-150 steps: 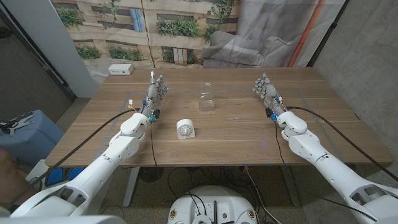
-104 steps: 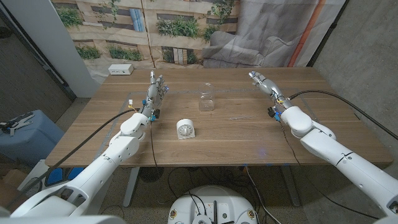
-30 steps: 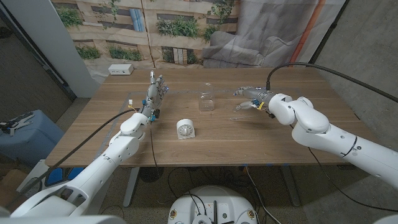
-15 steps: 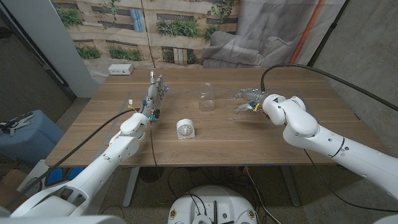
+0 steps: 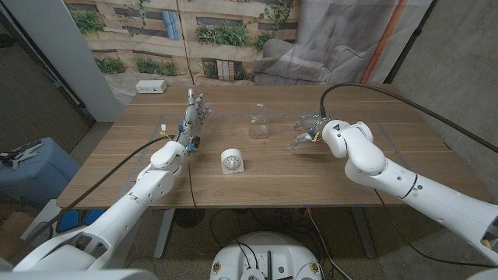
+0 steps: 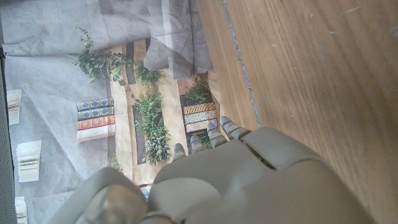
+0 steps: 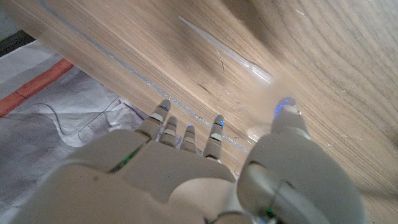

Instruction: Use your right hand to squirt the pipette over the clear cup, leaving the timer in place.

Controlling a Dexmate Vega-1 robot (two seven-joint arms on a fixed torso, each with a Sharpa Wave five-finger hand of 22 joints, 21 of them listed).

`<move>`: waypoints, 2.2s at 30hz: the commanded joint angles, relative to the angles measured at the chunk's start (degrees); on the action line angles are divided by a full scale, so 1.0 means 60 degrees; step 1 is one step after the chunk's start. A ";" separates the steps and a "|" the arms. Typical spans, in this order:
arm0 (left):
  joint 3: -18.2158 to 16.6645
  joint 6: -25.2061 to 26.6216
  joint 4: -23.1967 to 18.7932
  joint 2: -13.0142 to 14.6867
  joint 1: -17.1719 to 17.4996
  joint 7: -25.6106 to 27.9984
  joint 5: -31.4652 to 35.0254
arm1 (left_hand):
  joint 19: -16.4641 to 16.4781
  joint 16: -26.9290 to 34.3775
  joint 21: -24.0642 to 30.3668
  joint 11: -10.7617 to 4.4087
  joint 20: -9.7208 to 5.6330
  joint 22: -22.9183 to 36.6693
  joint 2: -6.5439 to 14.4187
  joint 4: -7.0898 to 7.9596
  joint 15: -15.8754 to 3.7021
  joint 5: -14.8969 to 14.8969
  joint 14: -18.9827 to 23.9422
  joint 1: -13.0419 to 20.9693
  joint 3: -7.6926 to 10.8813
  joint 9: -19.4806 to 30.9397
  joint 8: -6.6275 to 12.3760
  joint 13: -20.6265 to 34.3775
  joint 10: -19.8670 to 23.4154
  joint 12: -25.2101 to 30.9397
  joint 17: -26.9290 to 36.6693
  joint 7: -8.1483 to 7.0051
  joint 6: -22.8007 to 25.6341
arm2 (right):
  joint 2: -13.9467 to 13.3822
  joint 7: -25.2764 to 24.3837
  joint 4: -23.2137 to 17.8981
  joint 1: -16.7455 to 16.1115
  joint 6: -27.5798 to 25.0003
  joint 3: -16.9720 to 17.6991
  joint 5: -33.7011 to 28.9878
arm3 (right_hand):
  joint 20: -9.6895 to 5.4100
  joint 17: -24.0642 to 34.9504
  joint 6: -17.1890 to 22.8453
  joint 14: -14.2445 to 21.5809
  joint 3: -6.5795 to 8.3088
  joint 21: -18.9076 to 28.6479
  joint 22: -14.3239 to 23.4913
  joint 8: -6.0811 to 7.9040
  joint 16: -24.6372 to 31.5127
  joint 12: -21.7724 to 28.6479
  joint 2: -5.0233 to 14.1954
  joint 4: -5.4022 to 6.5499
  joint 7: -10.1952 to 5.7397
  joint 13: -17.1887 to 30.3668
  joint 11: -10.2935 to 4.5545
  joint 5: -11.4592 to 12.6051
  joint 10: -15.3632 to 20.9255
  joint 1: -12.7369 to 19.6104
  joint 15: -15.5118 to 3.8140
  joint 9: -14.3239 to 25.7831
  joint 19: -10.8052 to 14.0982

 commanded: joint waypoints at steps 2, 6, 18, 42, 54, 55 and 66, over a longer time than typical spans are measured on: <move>0.0000 -0.0003 0.0001 0.0000 0.0000 0.0000 0.0001 | -0.0052 0.0057 0.0054 -0.0007 -0.0873 0.0023 0.0427 0.0004 -0.1095 0.0052 -0.0073 -0.0013 -0.0044 0.0022 0.0057 0.0052 -0.0011 0.0048 0.0014 -0.0054 -0.0050 | 0.0734 0.0731 0.0419 -0.0074 -0.0142 -0.0237 -0.1267 | -0.0014 0.0015 0.0239 0.0113 0.0100 0.0099 0.0039 0.0102 0.0092 0.0064 0.0141 0.0000 -0.0053 0.0042 0.0046 0.0102 0.0076 0.0195 0.0004 0.0026 0.0127; 0.0000 -0.0004 0.0002 -0.0001 -0.0001 0.0000 0.0001 | -0.0064 0.0053 0.0050 -0.0001 -0.0876 0.0023 0.0427 0.0004 -0.1085 0.0052 -0.0081 -0.0014 -0.0044 0.0022 0.0057 0.0052 -0.0032 0.0040 0.0014 -0.0054 -0.0050 | 0.0928 0.0682 0.0572 -0.0160 -0.0138 -0.0260 -0.1563 | -0.0036 0.0007 0.0432 0.0219 0.0199 0.0095 0.0038 0.0166 0.0132 0.0083 0.0181 -0.0052 -0.0185 0.0043 -0.0021 0.0167 0.0155 0.0378 -0.0057 0.0029 0.0170; -0.0001 -0.0002 -0.0003 0.0002 0.0002 0.0001 0.0000 | -0.0060 0.0056 0.0051 -0.0011 -0.0877 0.0023 0.0425 0.0005 -0.1093 0.0051 -0.0075 -0.0015 -0.0046 0.0023 0.0059 0.0052 -0.0034 0.0039 0.0015 -0.0054 -0.0045 | 0.1201 0.0250 0.0967 -0.0313 0.0254 -0.0184 -0.1649 | -0.0103 -0.0014 0.0857 0.0422 0.0383 0.0109 0.0036 0.0325 0.0197 0.0122 0.0135 -0.0149 -0.0475 0.0050 -0.0193 0.0195 0.0357 0.0851 -0.0181 0.0033 0.0338; -0.0001 -0.0001 -0.0005 0.0002 0.0002 0.0002 0.0000 | -0.0054 0.0059 0.0053 -0.0012 -0.0875 0.0023 0.0425 0.0004 -0.1093 0.0051 -0.0067 -0.0014 -0.0046 0.0023 0.0060 0.0052 -0.0019 0.0045 0.0015 -0.0054 -0.0043 | 0.1448 -0.0352 0.1448 -0.0410 0.0415 -0.0191 -0.1808 | -0.0303 0.0025 0.1864 0.0732 0.0756 0.0098 0.0033 0.0715 0.0330 0.0154 0.0364 -0.0089 -0.0663 0.0068 -0.0471 0.0133 0.0675 0.1635 -0.0484 0.0071 0.0576; -0.0003 0.0005 -0.0018 0.0008 0.0007 0.0005 -0.0002 | -0.0052 0.0057 0.0054 -0.0004 -0.0869 0.0023 0.0427 0.0005 -0.1096 0.0051 -0.0071 -0.0014 -0.0045 0.0023 0.0060 0.0052 -0.0014 0.0047 0.0015 -0.0054 -0.0040 | 0.1465 -0.1030 0.1581 -0.0620 0.0316 -0.0206 -0.1877 | -0.0404 0.0038 0.2622 0.1024 0.0824 0.0116 0.0029 0.1059 0.0432 0.0166 0.0232 -0.0139 -0.0687 0.0074 -0.0591 -0.0096 0.0864 0.2022 -0.0686 0.0147 0.0813; -0.0004 0.0006 -0.0019 0.0008 0.0008 0.0006 -0.0002 | -0.0051 0.0056 0.0054 0.0016 -0.0876 0.0023 0.0426 0.0005 -0.1091 0.0051 -0.0073 -0.0014 -0.0046 0.0023 0.0060 0.0052 -0.0012 0.0048 0.0015 -0.0054 -0.0041 | 0.1495 -0.1114 0.1595 -0.0657 0.0246 -0.0201 -0.1909 | -0.0413 0.0039 0.2716 0.1092 0.0835 0.0116 0.0029 0.1105 0.0457 0.0169 0.0215 -0.0139 -0.0690 0.0074 -0.0598 -0.0131 0.0894 0.2083 -0.0733 0.0158 0.0840; -0.0003 0.0006 -0.0018 0.0008 0.0007 0.0006 -0.0001 | -0.0051 0.0058 0.0054 -0.0015 -0.0871 0.0023 0.0424 0.0004 -0.1094 0.0051 -0.0067 -0.0014 -0.0046 0.0022 0.0057 0.0052 -0.0021 0.0044 0.0014 -0.0054 -0.0045 | 0.1502 -0.1904 0.1682 -0.0834 0.0228 -0.0157 -0.1735 | -0.0541 0.0074 0.3491 0.1419 0.0896 0.0145 0.0028 0.1477 0.0587 0.0280 0.0116 -0.0117 -0.0701 0.0077 -0.0637 -0.0271 0.1394 0.2496 -0.0939 0.0240 0.1166</move>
